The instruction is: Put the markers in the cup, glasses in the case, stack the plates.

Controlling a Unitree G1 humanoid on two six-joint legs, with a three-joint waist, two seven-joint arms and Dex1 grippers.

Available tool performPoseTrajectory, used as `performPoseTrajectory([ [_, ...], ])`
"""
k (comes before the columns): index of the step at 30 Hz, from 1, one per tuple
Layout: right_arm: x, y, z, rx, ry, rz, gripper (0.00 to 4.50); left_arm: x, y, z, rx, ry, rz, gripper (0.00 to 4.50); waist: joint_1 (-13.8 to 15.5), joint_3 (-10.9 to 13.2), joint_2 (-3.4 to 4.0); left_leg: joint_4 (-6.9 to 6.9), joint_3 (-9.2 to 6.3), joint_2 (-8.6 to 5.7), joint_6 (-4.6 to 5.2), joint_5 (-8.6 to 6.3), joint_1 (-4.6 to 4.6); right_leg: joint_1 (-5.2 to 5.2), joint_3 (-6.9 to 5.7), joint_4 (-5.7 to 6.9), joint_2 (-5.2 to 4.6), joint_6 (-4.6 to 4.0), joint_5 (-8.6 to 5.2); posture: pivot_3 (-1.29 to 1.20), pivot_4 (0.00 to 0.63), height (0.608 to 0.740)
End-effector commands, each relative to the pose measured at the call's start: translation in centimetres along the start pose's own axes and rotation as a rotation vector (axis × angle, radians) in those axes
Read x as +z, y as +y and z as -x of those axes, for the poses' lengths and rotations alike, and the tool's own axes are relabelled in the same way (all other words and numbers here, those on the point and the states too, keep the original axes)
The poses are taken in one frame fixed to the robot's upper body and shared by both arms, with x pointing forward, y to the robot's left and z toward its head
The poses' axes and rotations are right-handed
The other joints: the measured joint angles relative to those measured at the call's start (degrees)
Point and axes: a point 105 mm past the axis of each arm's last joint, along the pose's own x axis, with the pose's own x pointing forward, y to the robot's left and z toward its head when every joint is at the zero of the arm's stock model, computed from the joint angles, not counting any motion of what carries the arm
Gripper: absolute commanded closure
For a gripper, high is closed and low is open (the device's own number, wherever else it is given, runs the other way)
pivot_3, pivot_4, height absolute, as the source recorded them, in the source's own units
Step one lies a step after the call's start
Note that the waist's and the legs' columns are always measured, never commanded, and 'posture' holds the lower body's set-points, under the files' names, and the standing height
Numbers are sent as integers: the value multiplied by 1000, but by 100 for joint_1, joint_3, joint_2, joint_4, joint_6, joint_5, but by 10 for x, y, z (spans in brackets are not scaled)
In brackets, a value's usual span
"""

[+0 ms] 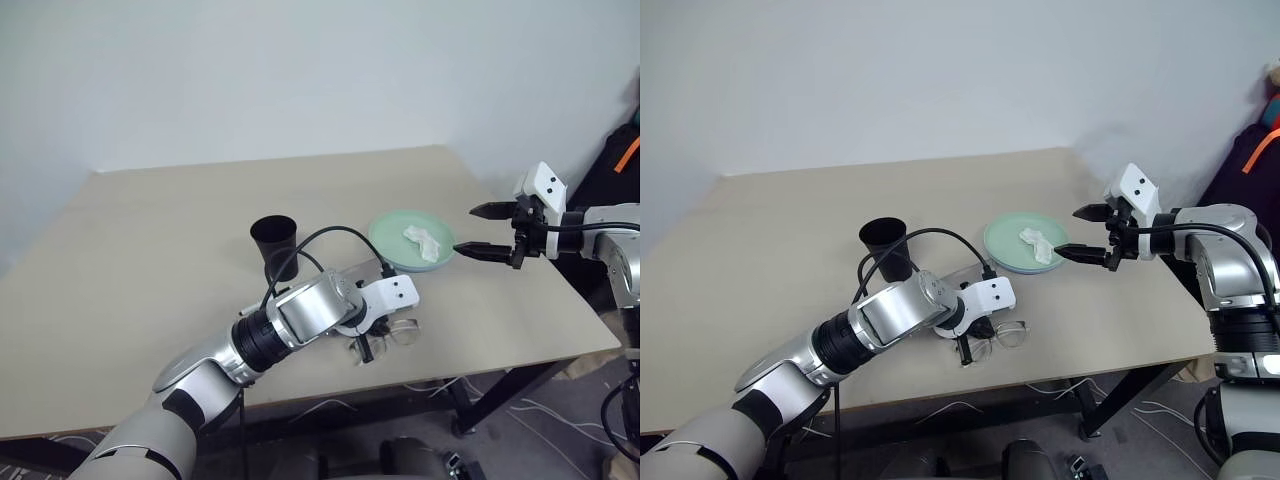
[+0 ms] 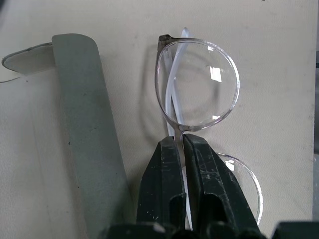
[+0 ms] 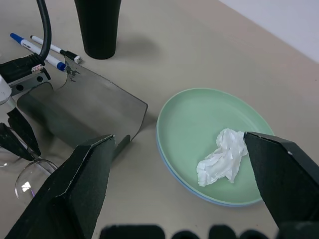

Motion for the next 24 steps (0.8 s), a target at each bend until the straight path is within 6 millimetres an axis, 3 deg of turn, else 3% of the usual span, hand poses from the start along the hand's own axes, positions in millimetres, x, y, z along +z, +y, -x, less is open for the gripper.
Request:
performPoseTrajectory([
  [1,16,-5,6,-27,-38,50,0,25,13,17,50,-104,-37,4453,0,0,0,0,0,0,0,0,0,0,1,0,0,0,0,0,0,727],
  [7,17,-7,4,-29,-40,52,0,52,34,58,71,-222,16,4453,-1,1,-2,0,0,-2,1,1,-2,-2,3,1,0,0,0,0,0,727],
  [12,18,-8,1,-30,-47,54,0,51,72,86,196,-233,14,4453,-14,0,0,-10,1,-2,1,1,4,-3,6,2,2,1,-1,0,0,727],
  [14,19,-9,0,-30,-53,57,0,42,89,88,268,-193,-17,4453,-17,0,1,-10,1,-2,1,1,6,-4,9,6,4,1,-1,0,0,727],
  [17,20,-10,-2,-30,-57,60,0,34,100,84,296,-167,-36,4453,-9,1,-1,-8,0,-2,2,1,5,-3,11,7,5,1,-1,0,0,727],
  [24,23,-10,-2,-30,-66,66,0,16,101,59,274,-122,-43,4453,11,1,-2,-6,4,-17,15,-5,-5,-3,41,6,5,20,-11,0,0,727],
])
